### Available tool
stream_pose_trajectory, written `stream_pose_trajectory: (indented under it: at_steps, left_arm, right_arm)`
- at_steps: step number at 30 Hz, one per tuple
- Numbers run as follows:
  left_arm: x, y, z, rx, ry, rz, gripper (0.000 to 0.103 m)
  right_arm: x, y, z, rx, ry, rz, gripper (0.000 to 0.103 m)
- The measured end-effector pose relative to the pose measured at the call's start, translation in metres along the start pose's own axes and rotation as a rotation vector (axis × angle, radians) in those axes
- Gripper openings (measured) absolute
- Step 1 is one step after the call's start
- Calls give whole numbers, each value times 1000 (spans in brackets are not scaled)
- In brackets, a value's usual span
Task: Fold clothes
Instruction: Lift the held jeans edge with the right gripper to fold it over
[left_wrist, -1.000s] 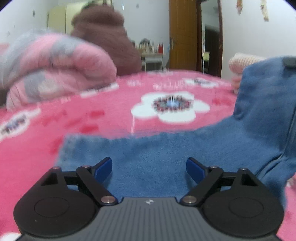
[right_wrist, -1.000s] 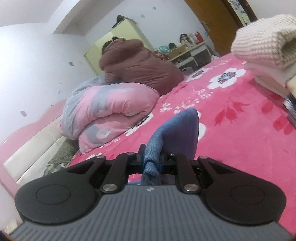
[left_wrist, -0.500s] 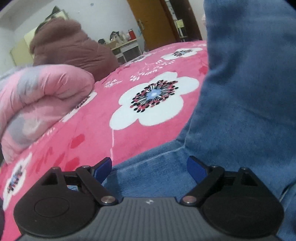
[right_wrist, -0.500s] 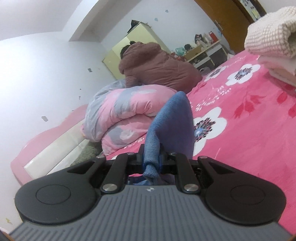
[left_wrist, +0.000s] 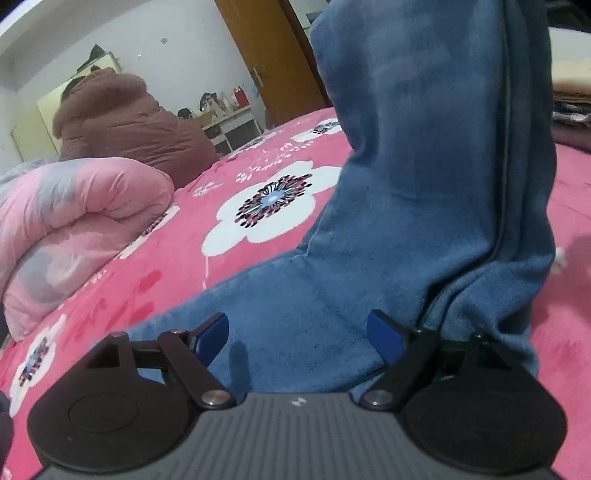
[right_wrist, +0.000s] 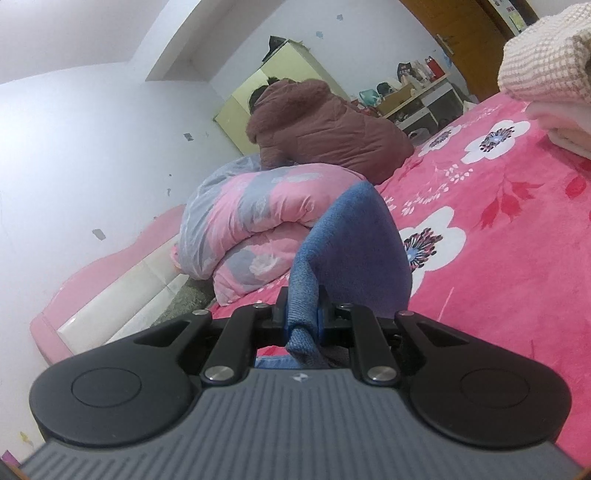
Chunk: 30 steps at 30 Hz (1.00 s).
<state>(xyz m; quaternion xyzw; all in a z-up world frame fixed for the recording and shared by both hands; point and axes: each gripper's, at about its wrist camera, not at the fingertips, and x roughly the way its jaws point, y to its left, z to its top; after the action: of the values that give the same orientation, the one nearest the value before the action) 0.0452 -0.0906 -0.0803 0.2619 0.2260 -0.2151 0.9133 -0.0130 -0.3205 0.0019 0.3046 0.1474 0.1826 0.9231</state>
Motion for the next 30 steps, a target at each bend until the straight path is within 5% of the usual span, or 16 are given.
stream_pose_trajectory:
  at_steps: [3,8,12,21,28,30]
  left_arm:
    - [-16,4,1,-21,-69,-3,86]
    - [-12,-20,-18,64,-70,-29,85]
    - [-21,4,-19,-53,-80,-61,85]
    - [-90,78,-52,-291,-158,102,87]
    - [-105,143,-88,-576,-119,112,86]
    - [-106,159,-103,-699,-101,80,74]
  right_arm:
    - [1,7,-2,-39,8,-24,11]
    - [4,14,-3,-57,14,-16,11]
    - [17,27,-3,-67,35,6,11]
    - [69,67,-6,-101,106,101,11]
    - [144,103,-44,-127,240,168,11]
    - [168,113,-60,-140,290,176,11]
